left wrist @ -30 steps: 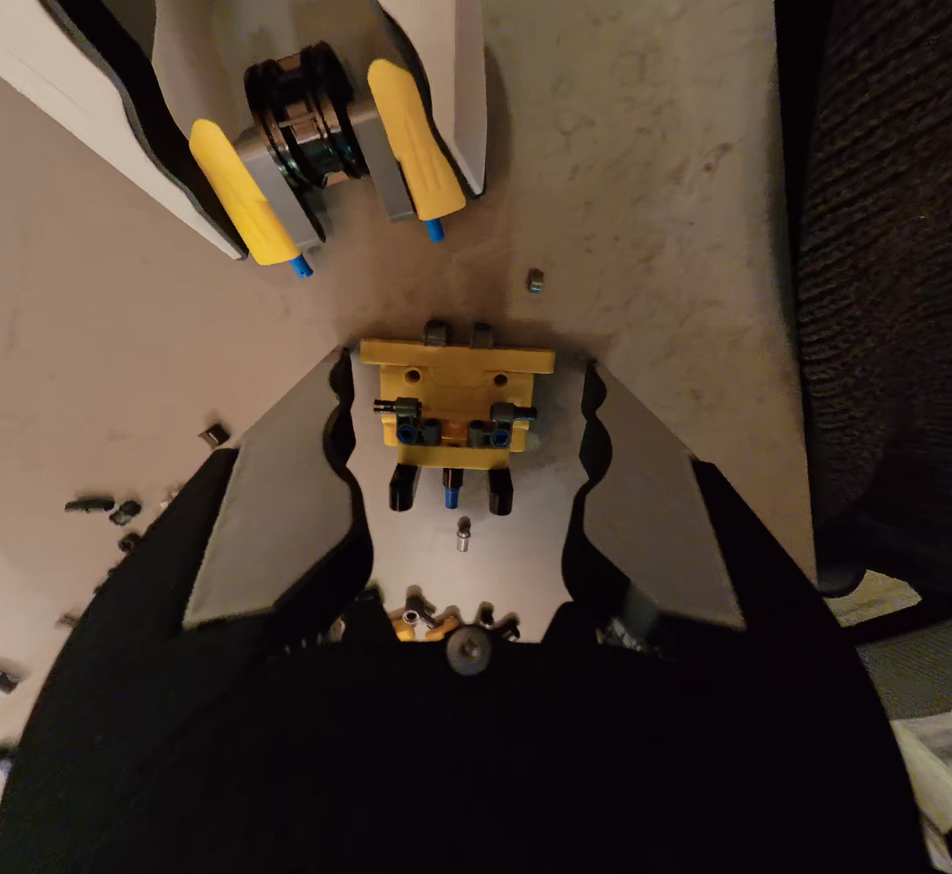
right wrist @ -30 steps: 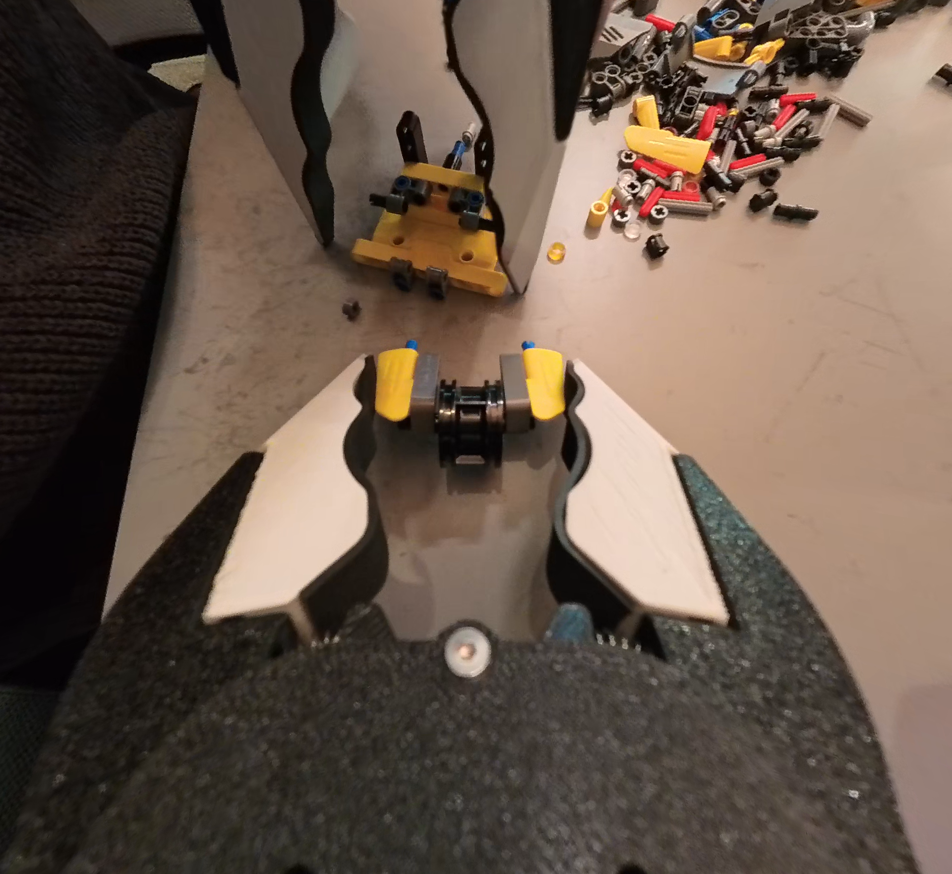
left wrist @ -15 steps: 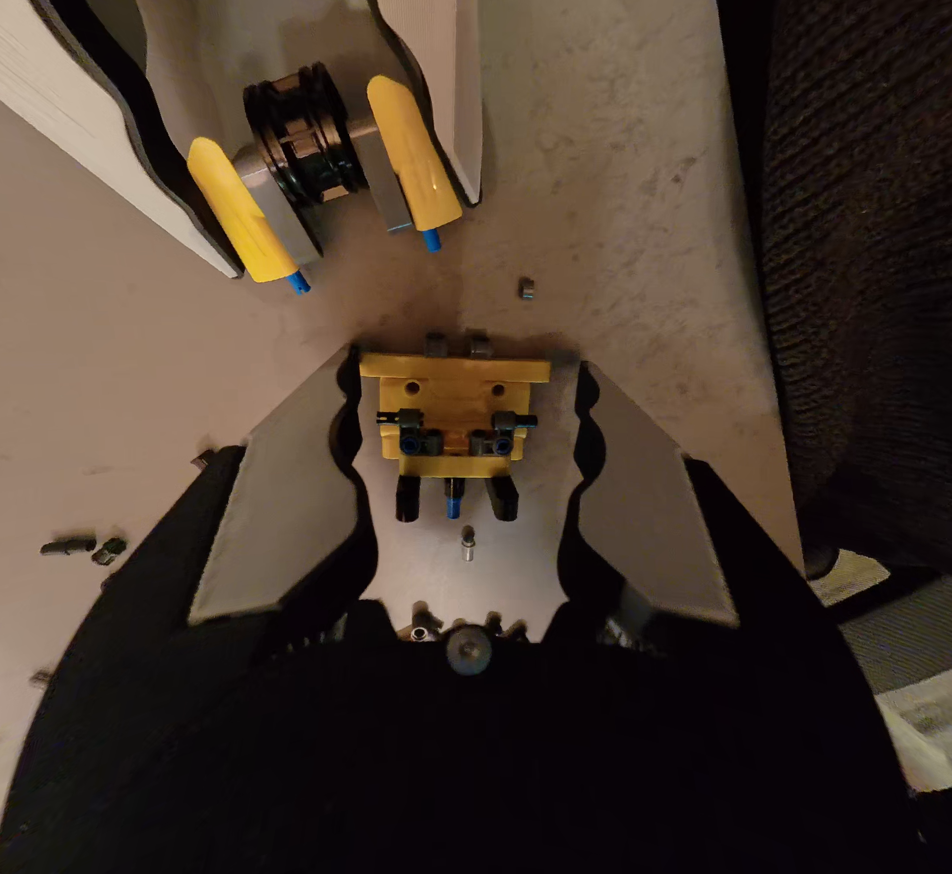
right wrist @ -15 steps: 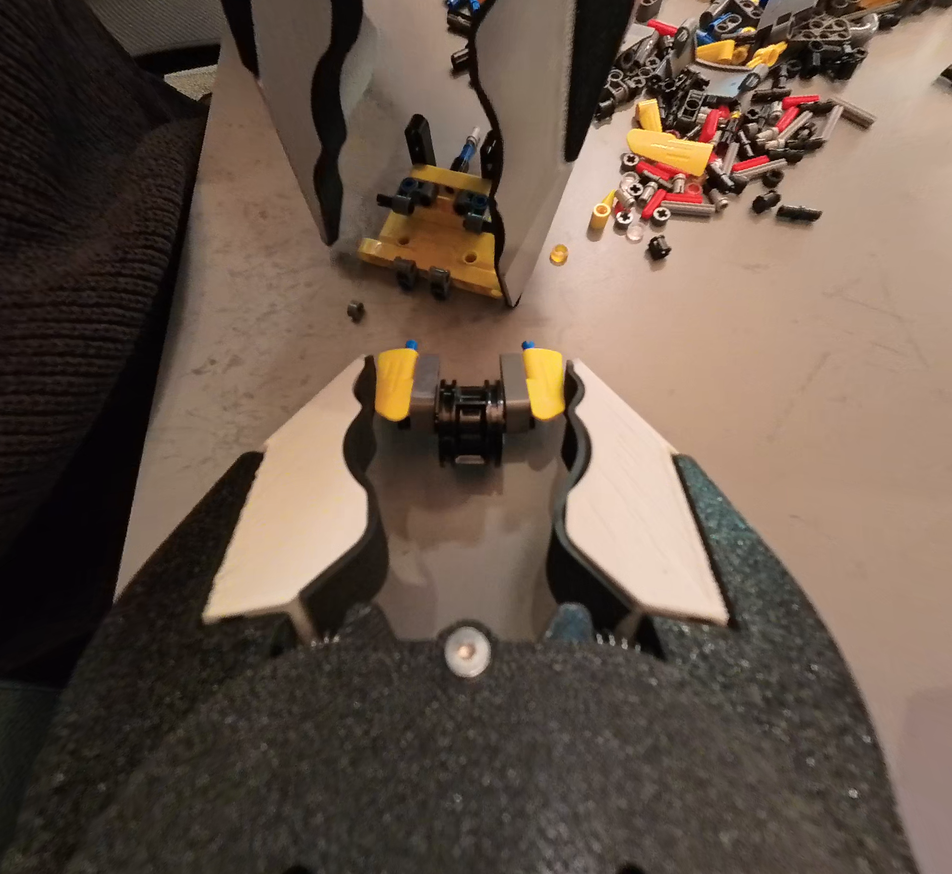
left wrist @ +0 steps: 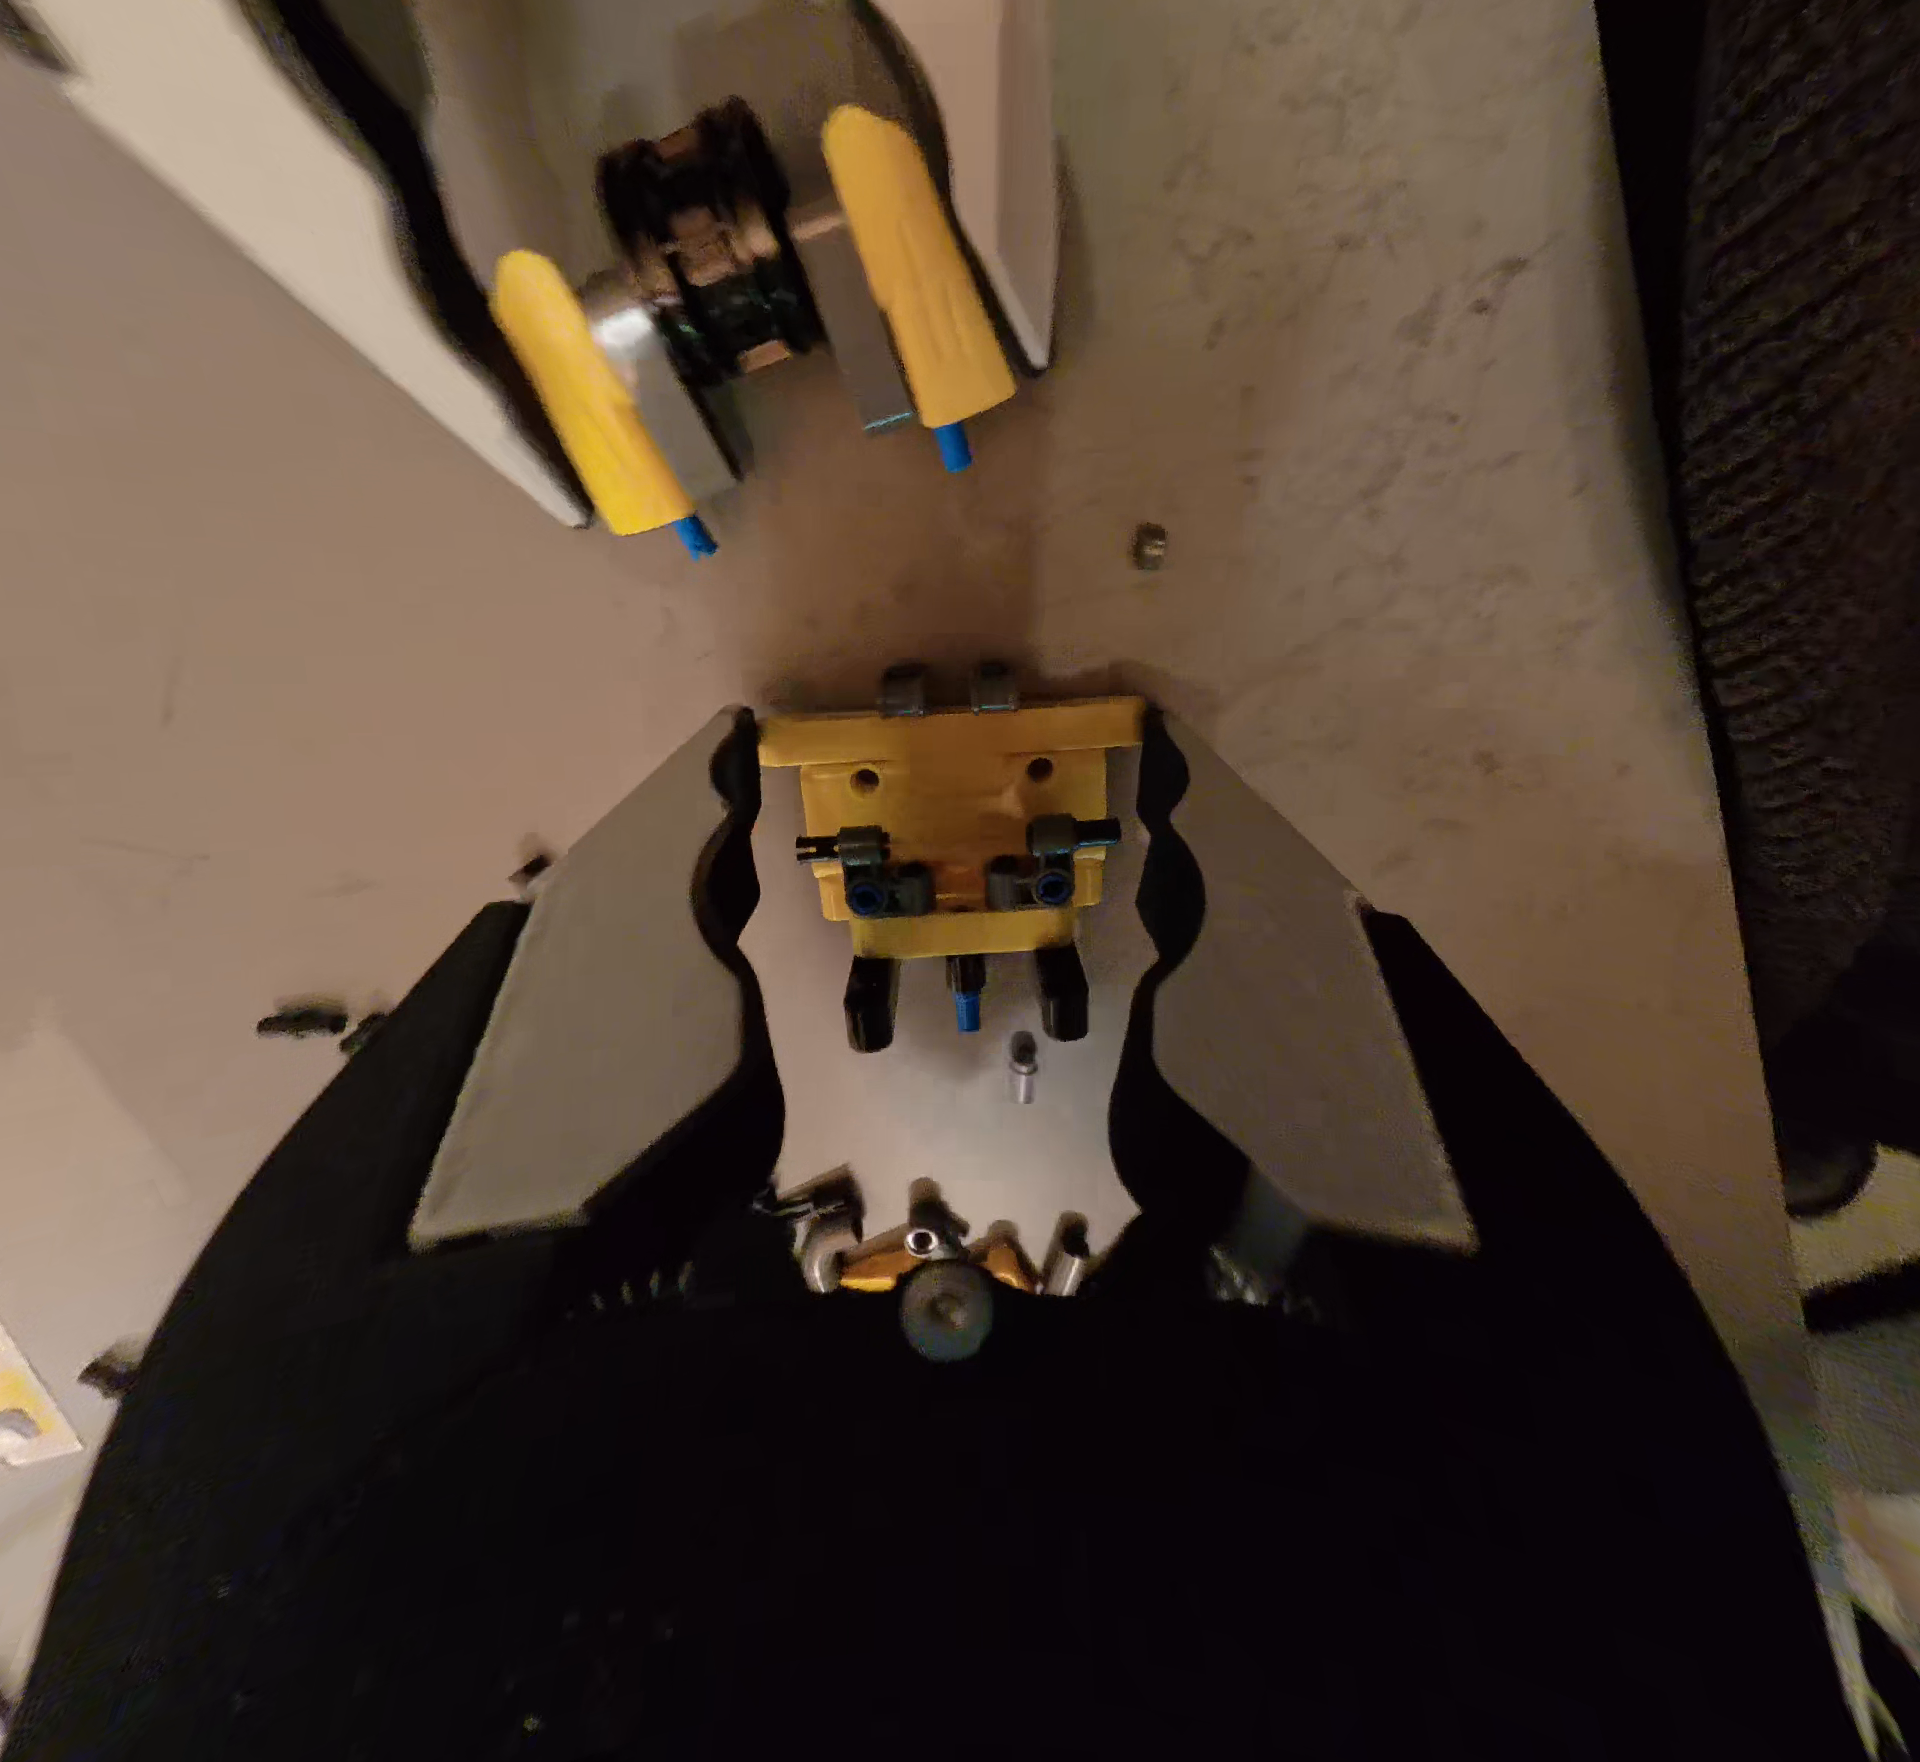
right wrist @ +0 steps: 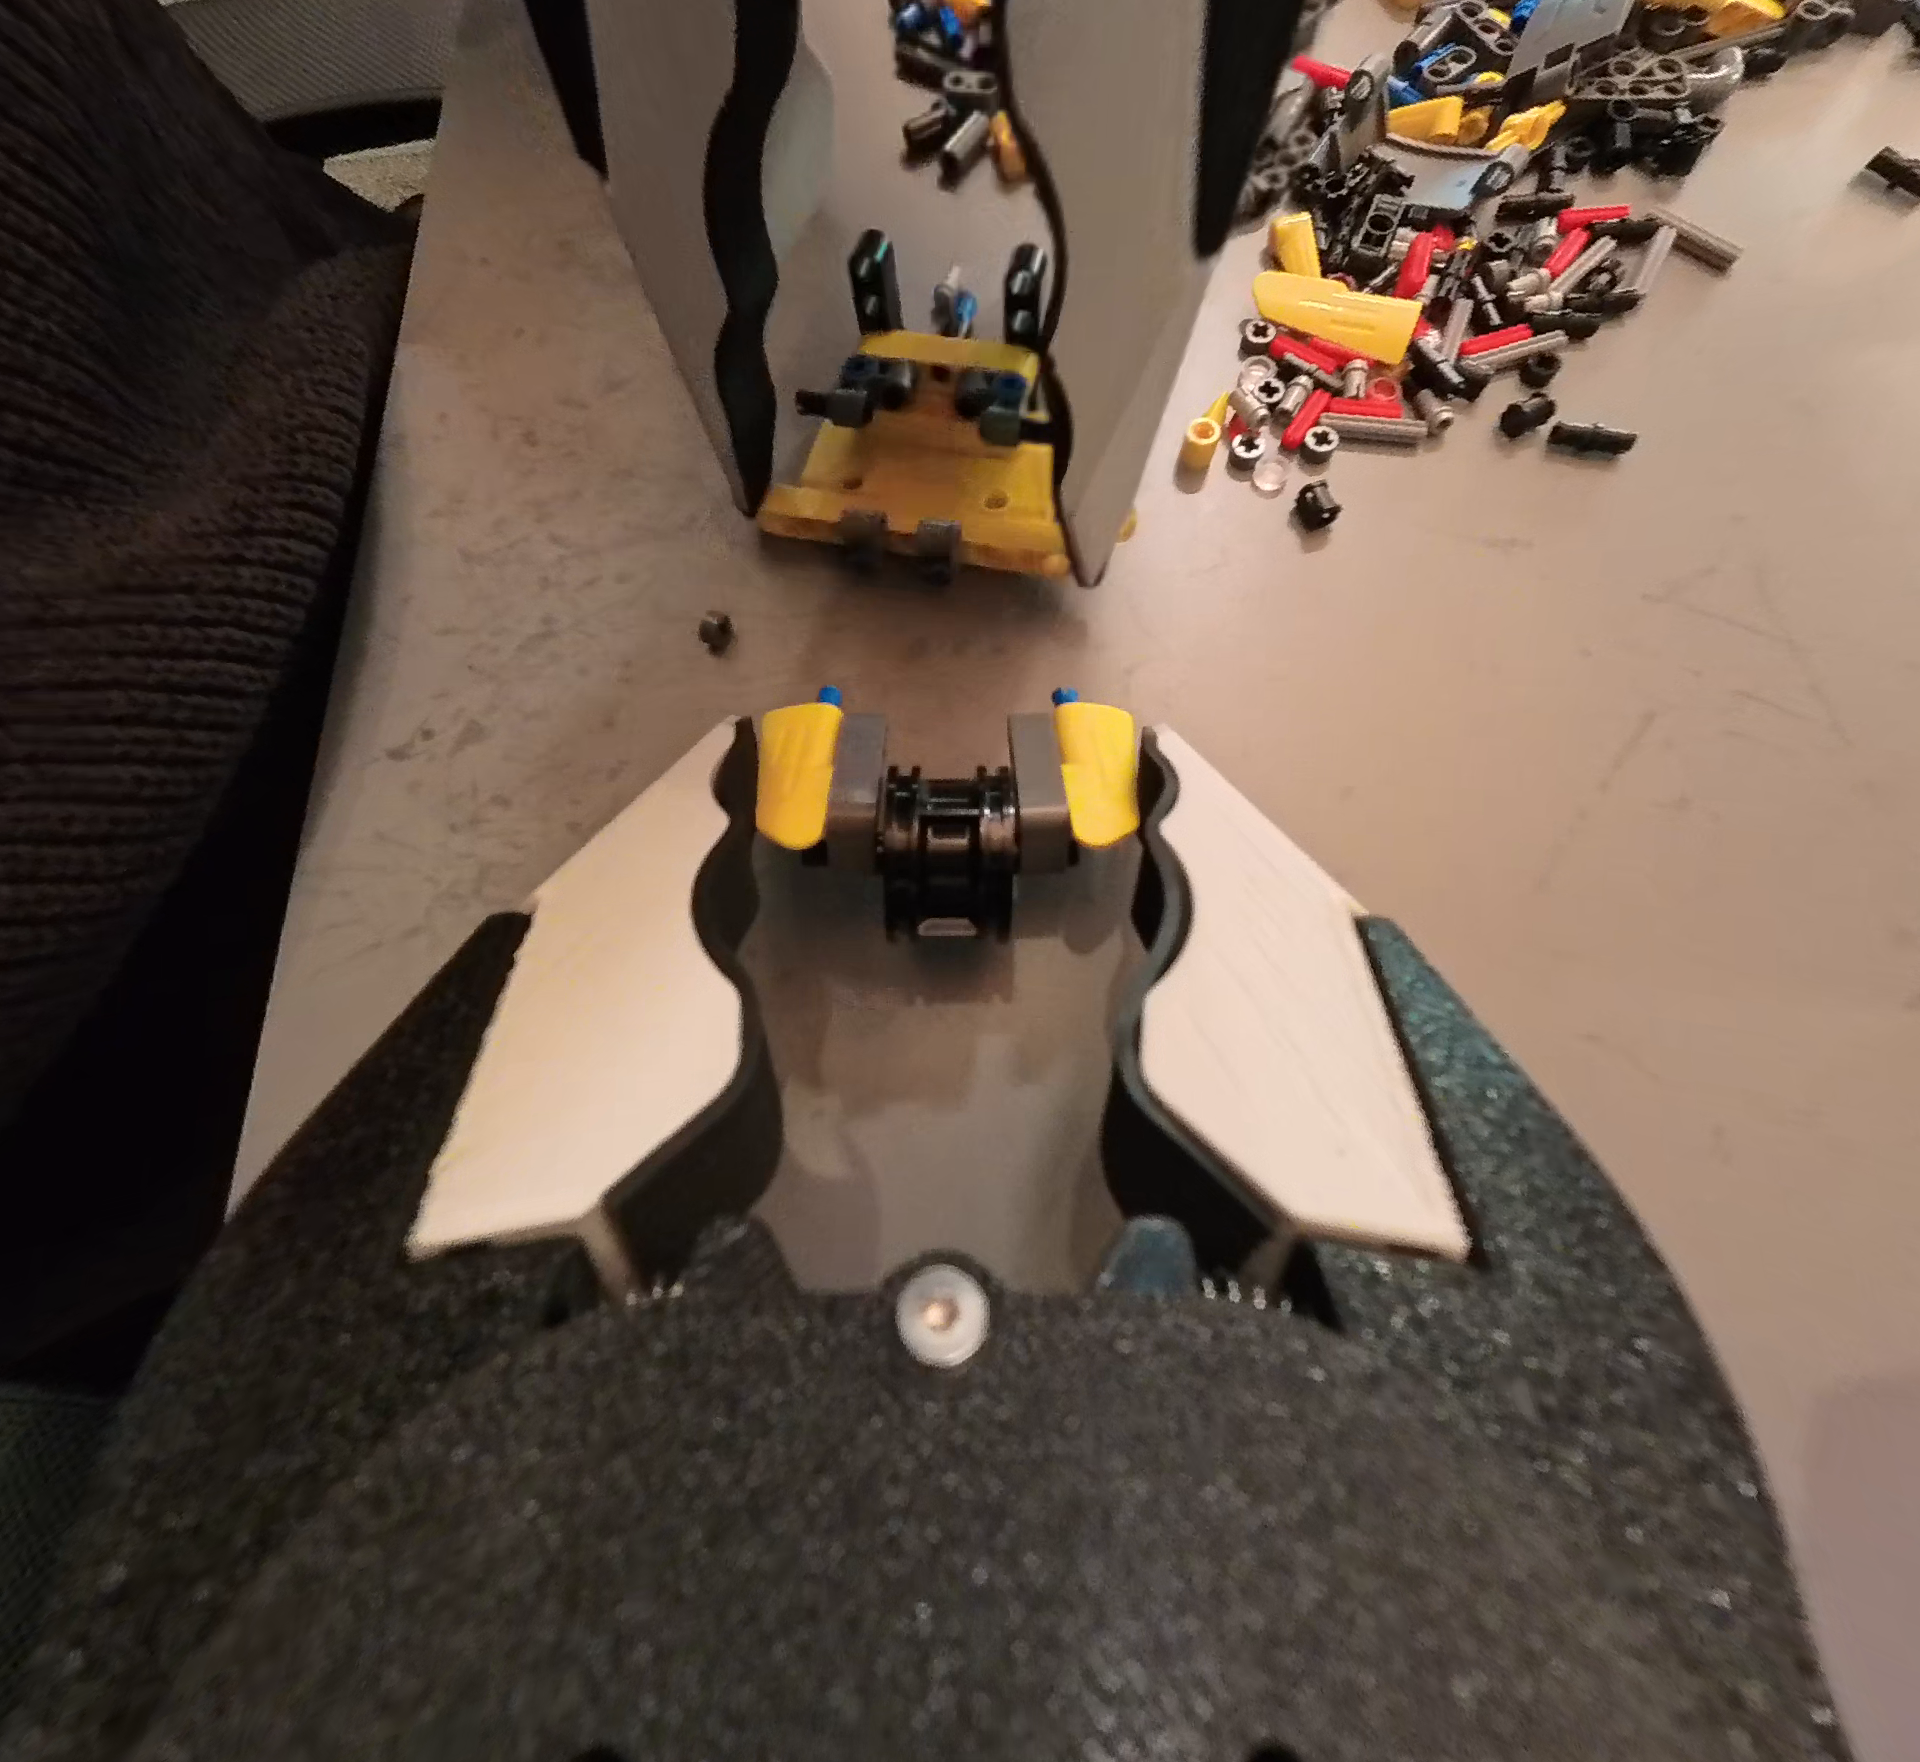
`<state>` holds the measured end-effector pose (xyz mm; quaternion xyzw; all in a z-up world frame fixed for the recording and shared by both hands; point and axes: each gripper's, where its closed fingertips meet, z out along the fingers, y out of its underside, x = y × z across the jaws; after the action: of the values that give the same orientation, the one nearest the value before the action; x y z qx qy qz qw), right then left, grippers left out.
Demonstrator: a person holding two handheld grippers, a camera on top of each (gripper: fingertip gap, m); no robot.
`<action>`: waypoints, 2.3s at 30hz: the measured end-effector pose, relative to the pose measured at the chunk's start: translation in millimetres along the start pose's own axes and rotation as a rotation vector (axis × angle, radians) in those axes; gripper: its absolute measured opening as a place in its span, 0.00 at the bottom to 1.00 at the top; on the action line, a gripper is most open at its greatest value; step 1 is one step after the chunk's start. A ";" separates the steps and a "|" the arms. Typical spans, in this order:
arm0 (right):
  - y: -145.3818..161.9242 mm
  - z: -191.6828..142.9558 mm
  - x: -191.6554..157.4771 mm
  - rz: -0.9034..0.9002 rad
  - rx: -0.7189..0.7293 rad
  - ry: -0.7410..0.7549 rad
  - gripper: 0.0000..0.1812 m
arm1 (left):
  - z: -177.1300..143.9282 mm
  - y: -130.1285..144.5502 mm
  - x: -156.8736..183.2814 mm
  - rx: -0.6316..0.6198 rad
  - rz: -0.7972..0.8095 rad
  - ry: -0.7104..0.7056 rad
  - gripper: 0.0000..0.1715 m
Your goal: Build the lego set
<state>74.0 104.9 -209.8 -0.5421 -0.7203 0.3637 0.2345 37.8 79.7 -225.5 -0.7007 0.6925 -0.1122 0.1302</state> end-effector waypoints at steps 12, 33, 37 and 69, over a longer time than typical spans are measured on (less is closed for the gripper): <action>-21.1 -18.5 8.3 0.021 0.137 0.030 0.40 | -20.4 -25.5 -25.0 0.405 -0.317 -0.201 0.41; -4.9 3.0 0.7 -0.012 0.023 -0.006 0.40 | 9.6 -23.3 -15.9 0.372 -0.283 -0.126 0.42; -4.5 1.5 1.7 0.003 0.027 -0.009 0.40 | 10.1 -16.8 -15.5 0.289 -0.291 -0.157 0.50; -1.8 1.6 1.6 -0.003 0.012 -0.001 0.40 | 8.4 -16.7 -10.2 0.283 -0.244 -0.133 0.46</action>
<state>71.3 105.7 -209.5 -0.5394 -0.7190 0.3680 0.2383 56.2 90.2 -227.5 -0.7600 0.5696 -0.1765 0.2583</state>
